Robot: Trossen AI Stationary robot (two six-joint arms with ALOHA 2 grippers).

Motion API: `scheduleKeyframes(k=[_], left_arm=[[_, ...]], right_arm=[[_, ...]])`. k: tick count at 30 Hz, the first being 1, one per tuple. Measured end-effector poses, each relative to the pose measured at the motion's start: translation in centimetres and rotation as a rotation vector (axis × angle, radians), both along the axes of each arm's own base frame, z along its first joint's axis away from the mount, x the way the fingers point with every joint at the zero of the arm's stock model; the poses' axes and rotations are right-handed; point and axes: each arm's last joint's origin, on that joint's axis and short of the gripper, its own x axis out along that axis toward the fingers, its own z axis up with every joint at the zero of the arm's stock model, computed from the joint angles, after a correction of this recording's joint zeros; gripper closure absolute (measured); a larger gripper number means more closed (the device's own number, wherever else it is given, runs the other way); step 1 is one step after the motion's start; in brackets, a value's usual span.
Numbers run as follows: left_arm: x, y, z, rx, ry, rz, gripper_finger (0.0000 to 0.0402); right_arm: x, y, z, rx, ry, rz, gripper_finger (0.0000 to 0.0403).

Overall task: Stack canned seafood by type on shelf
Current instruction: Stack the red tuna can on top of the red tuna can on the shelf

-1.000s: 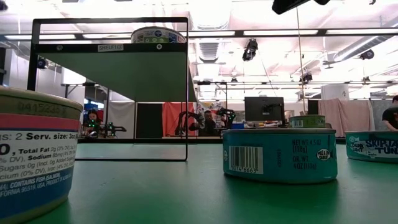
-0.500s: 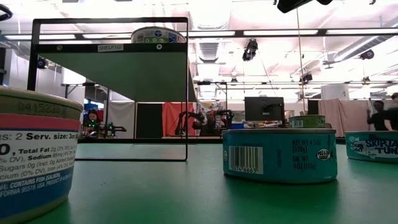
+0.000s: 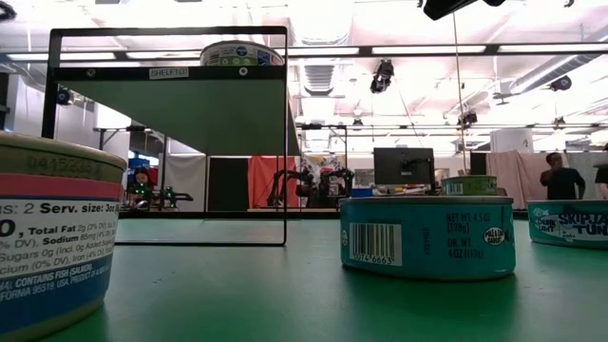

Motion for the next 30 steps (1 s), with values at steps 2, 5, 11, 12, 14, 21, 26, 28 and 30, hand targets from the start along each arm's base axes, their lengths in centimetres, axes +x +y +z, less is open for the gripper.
scheduleKeyframes(k=[2,5,11,12,14,21,26,28,30], left_arm=[[0.1,-0.1,0.9,0.018,0.009,0.000,0.0400],[0.1,-0.1,1.8,0.045,0.020,0.000,0.0400],[0.3,-0.4,2.8,0.042,0.011,-0.018,0.0401],[0.4,-0.6,2.9,0.029,0.001,-0.029,0.0401],[0.7,-1.0,3.1,0.003,-0.025,-0.081,0.0401],[1.8,-2.8,2.9,-0.017,-0.123,-0.416,0.0401],[2.1,-3.3,1.1,0.044,-0.066,-0.449,0.0401],[2.3,-3.5,0.4,0.061,-0.046,-0.450,0.0401],[2.4,-3.7,-0.1,0.066,-0.028,-0.453,0.0401]], right_arm=[[0.0,0.0,0.0,0.000,0.000,0.000,0.0394],[0.0,0.0,0.0,0.002,-0.001,-0.003,0.0394],[0.0,0.0,0.0,0.004,-0.001,-0.004,0.0394],[0.0,0.0,0.0,0.004,-0.001,-0.004,0.0394],[0.0,0.0,0.0,0.003,-0.001,-0.004,0.0394],[-0.1,0.0,0.0,-0.002,0.005,-0.002,0.0394],[-0.3,0.1,-0.6,0.008,0.004,-0.007,0.0394],[-0.4,0.3,-1.1,0.034,-0.006,-0.002,0.0394],[-0.3,0.4,-1.6,0.072,-0.006,0.012,0.0394]])
